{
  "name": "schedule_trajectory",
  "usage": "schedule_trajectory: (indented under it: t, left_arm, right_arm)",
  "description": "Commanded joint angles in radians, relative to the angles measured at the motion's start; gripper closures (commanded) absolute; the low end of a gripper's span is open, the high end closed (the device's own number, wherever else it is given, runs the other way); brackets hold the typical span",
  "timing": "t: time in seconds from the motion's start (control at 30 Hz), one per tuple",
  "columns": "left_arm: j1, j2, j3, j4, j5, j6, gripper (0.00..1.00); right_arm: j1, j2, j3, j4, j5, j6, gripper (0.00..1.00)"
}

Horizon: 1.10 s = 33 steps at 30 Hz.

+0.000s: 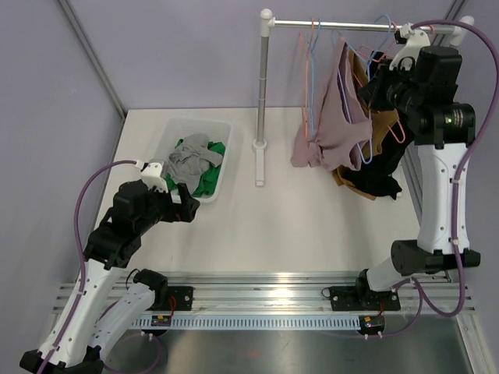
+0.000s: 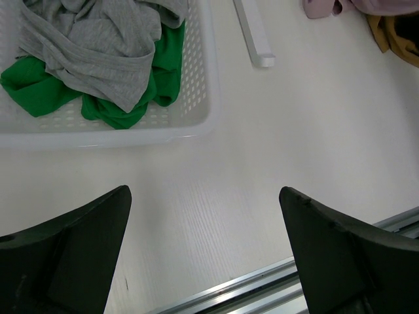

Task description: Remove the tank top from the hanger

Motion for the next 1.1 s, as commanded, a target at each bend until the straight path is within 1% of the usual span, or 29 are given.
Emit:
schedule_trajectory:
  t: [0.0,0.03,0.1,0.13,0.17,0.2,0.23,0.27,0.33,0.37,0.4,0.43,0.47,0.5,0.53,0.6,0.63,0.67,0.7,0.77,0.9,1.03,1.07]
  left_arm:
    - [-0.004,0.003,0.036,0.033,-0.031,0.001,0.01]
    - [-0.004,0.007,0.042,0.033,-0.028,0.000,0.01]
    - [-0.013,0.017,0.068,0.036,-0.024,-0.015,0.01]
    - [-0.026,0.023,0.112,0.033,-0.036,-0.021,0.01]
    - [-0.070,0.055,0.137,0.029,-0.063,-0.029,0.01]
    - [-0.108,0.078,0.169,0.004,-0.111,-0.047,0.01]
    - [-0.207,0.102,0.239,-0.010,-0.201,-0.054,0.01]
    - [-0.261,0.156,0.269,-0.019,-0.243,-0.061,0.01]
    - [-0.367,0.194,0.322,-0.002,-0.336,-0.089,0.01]
    - [-0.461,0.229,0.367,0.025,-0.356,-0.098,0.01]
    - [-0.507,0.254,0.387,0.042,-0.372,-0.107,0.01]
    - [-0.553,0.276,0.407,0.058,-0.420,-0.109,0.01]
    - [-0.652,0.299,0.454,0.091,-0.451,-0.106,0.01]
    - [-0.702,0.355,0.474,0.110,-0.485,-0.082,0.01]
    - [-0.795,0.384,0.499,0.133,-0.546,-0.066,0.01]
    - [-0.892,0.475,0.555,0.209,-0.597,-0.010,0.01]
    - [-0.912,0.506,0.569,0.238,-0.602,0.010,0.01]
    - [-0.932,0.530,0.580,0.309,-0.602,0.032,0.01]
    - [-0.949,0.552,0.596,0.346,-0.603,0.078,0.01]
    - [-0.966,0.616,0.608,0.431,-0.574,0.115,0.01]
    - [-0.966,0.695,0.642,0.510,-0.518,0.139,0.01]
    - [-0.959,0.750,0.666,0.547,-0.528,0.159,0.01]
    - [-0.954,0.773,0.672,0.533,-0.530,0.152,0.04]
  right_arm:
    - [-0.003,-0.161,-0.103,-0.024,-0.037,0.027,1.00]
    - [-0.003,-0.193,-0.181,-0.027,-0.033,0.027,1.00]
    - [-0.001,-0.299,-0.254,-0.044,-0.013,0.033,1.00]
    - [-0.001,-0.334,-0.324,-0.048,-0.011,0.033,1.00]
    - [-0.003,-0.402,-0.357,-0.059,-0.016,0.033,1.00]
    - [-0.001,-0.436,-0.387,-0.089,-0.036,0.030,1.00]
    - [-0.003,-0.463,-0.435,-0.115,-0.047,0.028,1.00]
    - [-0.001,-0.517,-0.455,-0.139,-0.059,0.027,1.00]
    - [-0.001,-0.566,-0.510,-0.203,-0.093,0.033,1.00]
    - [-0.001,-0.610,-0.524,-0.250,-0.102,0.034,1.00]
    - [-0.001,-0.632,-0.541,-0.269,-0.125,0.031,1.00]
    - [-0.001,-0.657,-0.576,-0.286,-0.131,0.030,1.00]
    - [0.000,-0.710,-0.598,-0.292,-0.134,0.042,1.00]
    - [0.002,-0.739,-0.619,-0.286,-0.146,0.054,1.00]
    - [0.002,-0.765,-0.656,-0.283,-0.168,0.060,1.00]
    - [0.008,-0.839,-0.696,-0.294,-0.236,0.079,1.00]
    - [0.007,-0.839,-0.707,-0.294,-0.257,0.079,1.00]
    - [0.010,-0.862,-0.720,-0.291,-0.278,0.094,1.00]
    - [0.022,-0.875,-0.734,-0.288,-0.319,0.096,1.00]
    - [0.034,-0.907,-0.769,-0.278,-0.358,0.099,1.00]
    - [0.072,-0.936,-0.793,-0.272,-0.407,0.097,1.00]
    - [0.111,-0.942,-0.796,-0.271,-0.456,0.094,1.00]
    - [0.117,-0.944,-0.793,-0.272,-0.458,0.093,1.00]
